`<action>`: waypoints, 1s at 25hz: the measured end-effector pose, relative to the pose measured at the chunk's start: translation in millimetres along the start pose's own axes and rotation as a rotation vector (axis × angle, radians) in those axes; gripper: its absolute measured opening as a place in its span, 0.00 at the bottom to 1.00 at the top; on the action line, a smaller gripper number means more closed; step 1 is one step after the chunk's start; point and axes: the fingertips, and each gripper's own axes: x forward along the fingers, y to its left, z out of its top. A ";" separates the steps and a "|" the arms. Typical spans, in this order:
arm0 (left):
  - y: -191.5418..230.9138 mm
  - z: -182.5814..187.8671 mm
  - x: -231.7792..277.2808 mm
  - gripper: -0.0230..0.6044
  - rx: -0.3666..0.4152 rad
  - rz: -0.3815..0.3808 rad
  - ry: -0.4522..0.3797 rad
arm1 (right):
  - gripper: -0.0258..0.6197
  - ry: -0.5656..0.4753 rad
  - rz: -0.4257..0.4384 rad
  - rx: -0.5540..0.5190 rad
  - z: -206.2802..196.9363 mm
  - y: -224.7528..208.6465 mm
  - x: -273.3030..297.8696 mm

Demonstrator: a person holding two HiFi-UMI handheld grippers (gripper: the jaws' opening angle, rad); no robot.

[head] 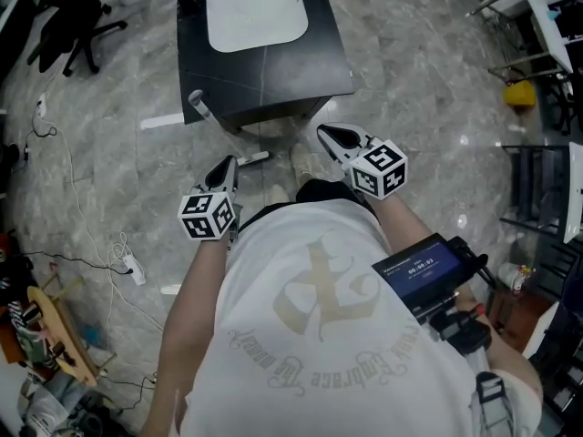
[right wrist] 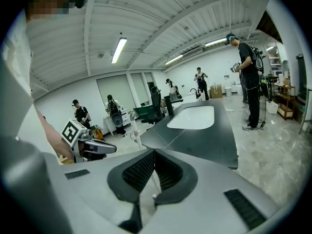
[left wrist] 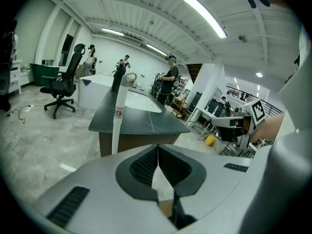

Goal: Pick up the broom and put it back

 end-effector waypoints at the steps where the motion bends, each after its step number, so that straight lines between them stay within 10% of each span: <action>1: 1.8 0.3 1.8 0.06 -0.008 0.004 0.000 | 0.07 0.004 0.009 -0.003 2.5 -2.2 4.0; 25: 83.7 -23.8 48.9 0.21 -0.198 0.221 0.084 | 0.07 0.055 0.079 0.007 29.4 -59.4 42.4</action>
